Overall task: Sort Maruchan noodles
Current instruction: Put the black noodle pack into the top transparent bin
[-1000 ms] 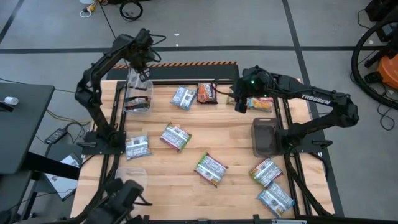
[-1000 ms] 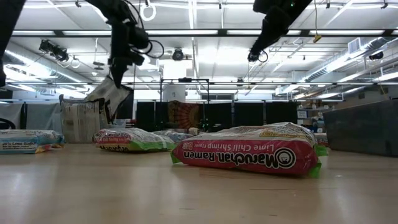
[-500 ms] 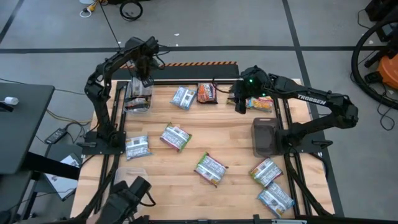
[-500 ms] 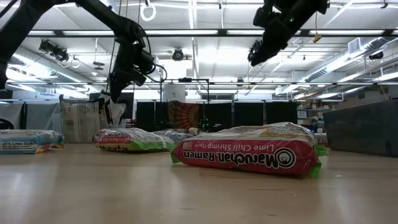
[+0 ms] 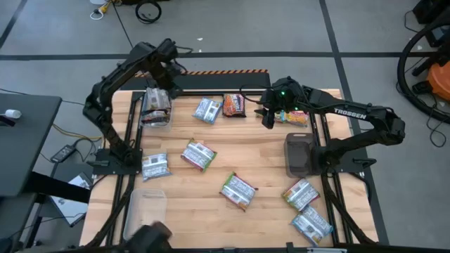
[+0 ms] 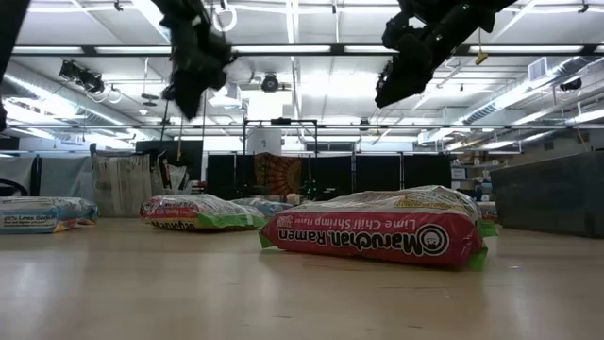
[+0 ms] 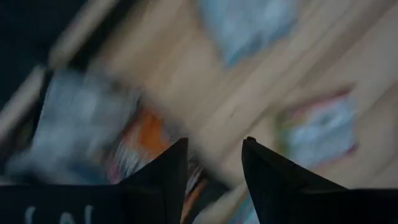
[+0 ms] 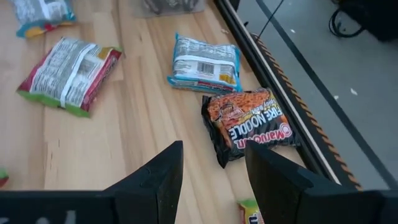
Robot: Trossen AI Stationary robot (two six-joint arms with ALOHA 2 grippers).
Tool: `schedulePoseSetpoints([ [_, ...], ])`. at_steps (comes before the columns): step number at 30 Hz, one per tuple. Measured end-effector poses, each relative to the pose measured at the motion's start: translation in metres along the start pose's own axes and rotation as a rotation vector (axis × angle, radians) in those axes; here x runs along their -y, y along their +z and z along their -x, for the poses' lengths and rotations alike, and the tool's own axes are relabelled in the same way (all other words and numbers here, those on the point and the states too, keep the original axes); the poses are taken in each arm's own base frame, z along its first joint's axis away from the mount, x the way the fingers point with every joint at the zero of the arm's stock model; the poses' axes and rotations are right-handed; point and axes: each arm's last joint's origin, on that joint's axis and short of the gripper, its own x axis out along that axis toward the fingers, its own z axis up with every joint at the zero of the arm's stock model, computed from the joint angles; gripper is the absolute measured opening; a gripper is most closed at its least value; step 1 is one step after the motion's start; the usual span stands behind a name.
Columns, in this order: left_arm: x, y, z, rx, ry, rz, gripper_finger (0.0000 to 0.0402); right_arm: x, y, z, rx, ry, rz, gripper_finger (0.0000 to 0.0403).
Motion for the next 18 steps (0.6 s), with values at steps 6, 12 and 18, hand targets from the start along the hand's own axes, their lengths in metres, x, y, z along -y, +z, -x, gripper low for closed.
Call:
schedulePoseSetpoints([
  [6, 0.083, 0.035, -0.001, 0.346, 0.011, -0.377, 0.0152, -0.01, 0.002, 0.006, 0.005, -0.063, -0.049, 0.0178],
  [12, 0.169, 0.056, -0.039, 0.488, -0.013, -0.719, 0.0179, -0.035, 0.005, 0.037, 0.071, -0.104, 0.001, 0.0178],
  [18, 0.199, 0.062, -0.1, 0.348, 0.05, -0.885, 0.0205, -0.048, -0.006, 0.077, 0.082, -0.131, 0.018, 0.0178],
])
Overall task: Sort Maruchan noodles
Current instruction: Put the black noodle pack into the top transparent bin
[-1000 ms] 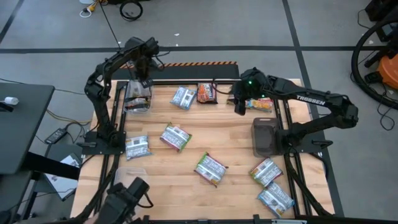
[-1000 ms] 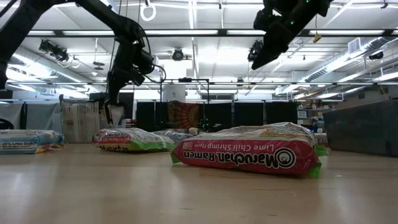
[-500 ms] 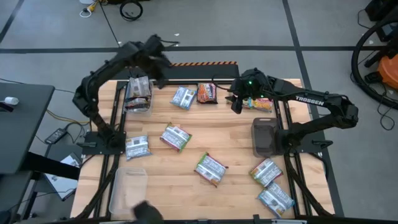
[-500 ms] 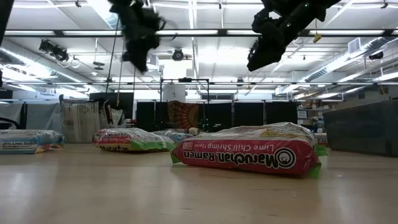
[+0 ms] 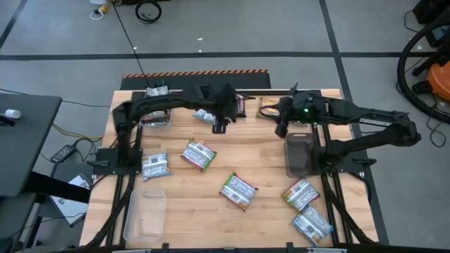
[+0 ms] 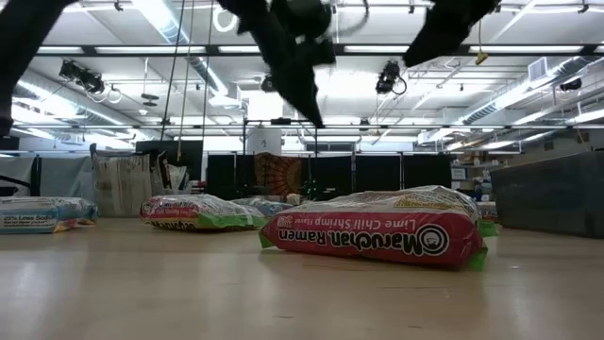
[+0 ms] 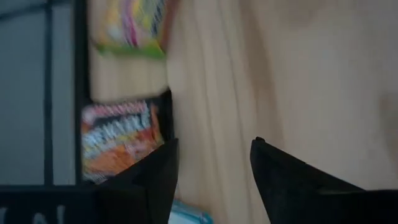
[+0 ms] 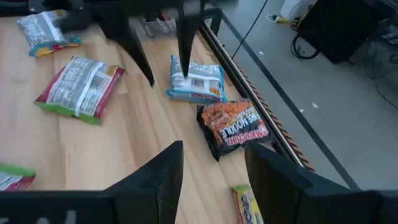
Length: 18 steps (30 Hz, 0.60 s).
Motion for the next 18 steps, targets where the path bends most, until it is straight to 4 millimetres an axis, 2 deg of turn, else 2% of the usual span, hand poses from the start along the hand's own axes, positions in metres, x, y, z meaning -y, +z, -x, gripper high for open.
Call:
schedulePoseSetpoints([
  [5, -0.003, -0.016, -0.058, -0.157, 0.032, -0.006, 0.0207, 0.001, -0.009, 0.023, -0.011, -0.021, -0.034, 0.0177],
  [8, -0.005, -0.019, -0.083, -0.177, 0.092, -0.03, 0.0201, 0.002, -0.014, 0.03, -0.027, -0.044, -0.038, 0.0177],
  [13, 0.003, -0.013, -0.113, -0.169, 0.226, -0.053, 0.0192, 0.002, -0.016, 0.031, -0.047, -0.083, -0.027, 0.0177],
  [18, 0.019, -0.009, -0.128, -0.213, 0.328, -0.016, 0.019, 0.001, -0.017, 0.029, -0.066, -0.085, -0.019, 0.0177],
])
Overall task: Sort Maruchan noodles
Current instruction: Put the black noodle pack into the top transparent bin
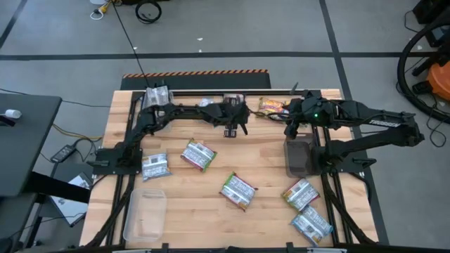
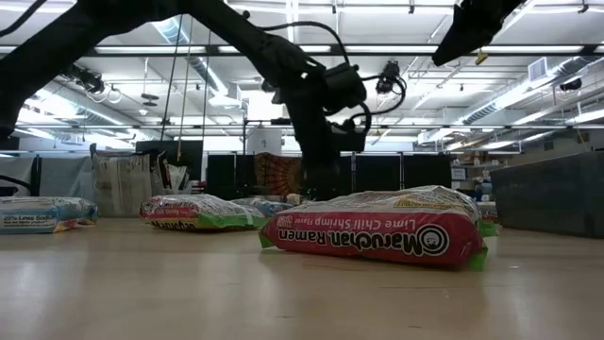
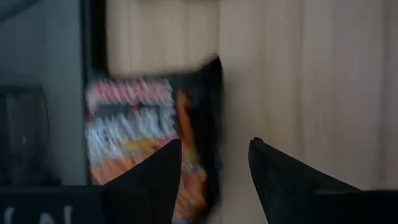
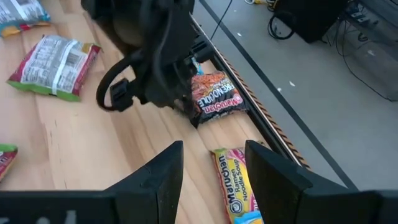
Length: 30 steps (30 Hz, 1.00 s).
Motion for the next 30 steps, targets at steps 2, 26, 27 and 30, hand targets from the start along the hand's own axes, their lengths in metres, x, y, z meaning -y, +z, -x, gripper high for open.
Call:
schedulePoseSetpoints([
  [2, 0.006, -0.003, -0.002, -0.05, 0.002, 0.015, 0.019, 0.0, -0.001, 0.0, -0.007, -0.001, 0.004, 0.0177],
  [26, 0.024, -0.071, 0.048, 0.173, -0.011, 0.053, 0.0124, -0.041, -0.003, -0.008, -0.064, 0.092, -0.105, 0.0178],
  [27, 0.027, -0.075, 0.045, 0.169, -0.009, 0.052, 0.013, -0.047, 0.0, -0.013, -0.053, 0.102, -0.111, 0.0178],
  [30, 0.031, -0.084, 0.037, 0.155, -0.006, 0.018, 0.016, -0.066, 0.009, -0.027, -0.011, 0.114, -0.123, 0.0178],
])
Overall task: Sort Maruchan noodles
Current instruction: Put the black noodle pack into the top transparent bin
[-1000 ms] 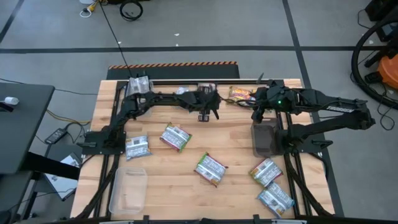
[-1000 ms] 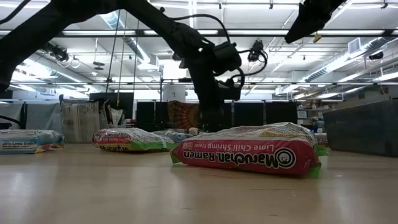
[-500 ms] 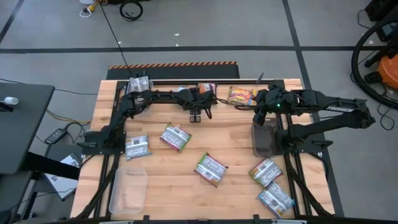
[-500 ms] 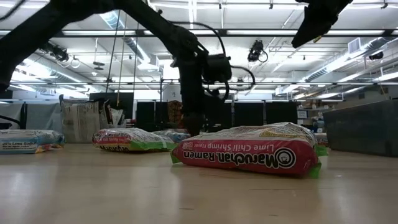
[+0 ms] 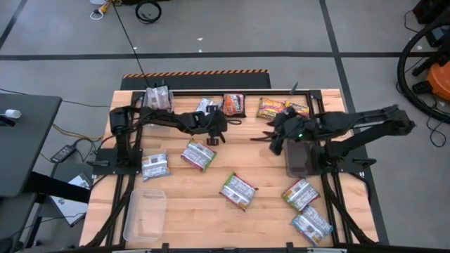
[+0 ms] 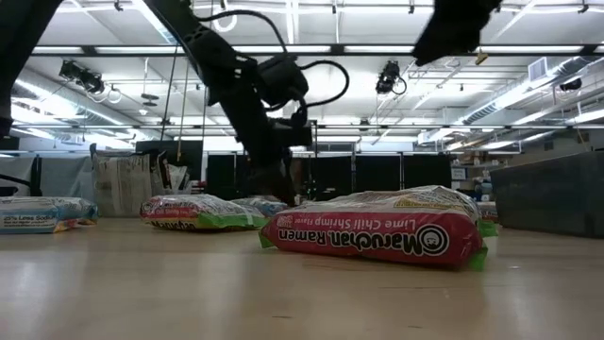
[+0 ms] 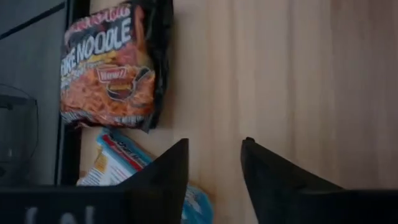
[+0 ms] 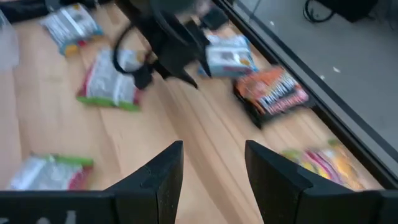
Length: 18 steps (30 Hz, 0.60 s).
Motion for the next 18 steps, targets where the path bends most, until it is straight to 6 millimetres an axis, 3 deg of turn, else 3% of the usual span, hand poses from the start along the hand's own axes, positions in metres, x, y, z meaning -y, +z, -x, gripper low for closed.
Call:
schedulePoseSetpoints([
  [9, -0.011, -0.003, -0.01, 0.054, 0.065, -0.136, 0.0265, -0.031, 0.0, -0.036, 0.017, -0.032, -0.049, 0.0178],
  [18, -0.017, -0.009, -0.034, 0.096, 0.102, -0.277, 0.0273, -0.038, -0.003, -0.048, 0.004, -0.068, -0.037, 0.0178],
])
